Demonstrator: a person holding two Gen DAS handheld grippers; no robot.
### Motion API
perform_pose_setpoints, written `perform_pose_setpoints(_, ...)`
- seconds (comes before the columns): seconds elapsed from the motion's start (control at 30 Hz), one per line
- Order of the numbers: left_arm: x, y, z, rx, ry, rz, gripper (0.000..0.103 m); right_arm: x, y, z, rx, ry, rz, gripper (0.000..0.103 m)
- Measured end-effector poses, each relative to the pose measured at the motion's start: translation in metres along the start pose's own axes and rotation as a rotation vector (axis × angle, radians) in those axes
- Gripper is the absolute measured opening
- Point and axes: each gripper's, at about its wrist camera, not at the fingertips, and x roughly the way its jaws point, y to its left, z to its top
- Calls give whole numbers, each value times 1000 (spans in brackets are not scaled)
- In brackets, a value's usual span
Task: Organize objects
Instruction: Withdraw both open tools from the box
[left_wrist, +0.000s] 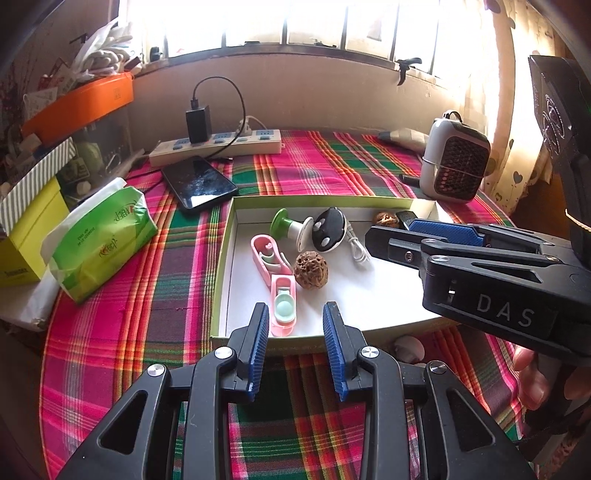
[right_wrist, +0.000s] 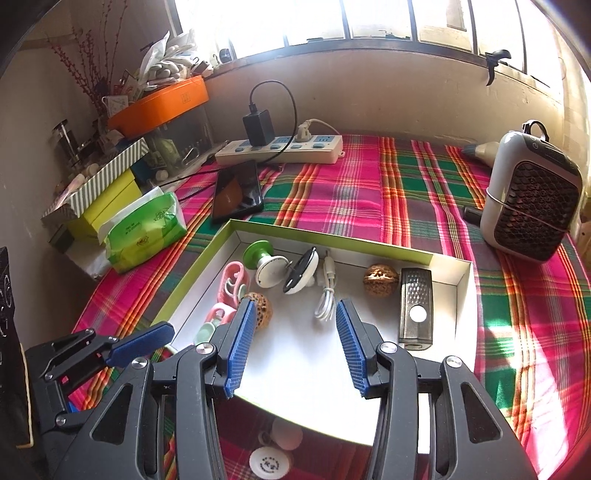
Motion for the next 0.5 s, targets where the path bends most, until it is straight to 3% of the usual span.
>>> perform_pose_setpoints(0.5, -17, -4, -18, 9, -3, -20, 28, -28, -3, -31, 45, -36, -35, 47)
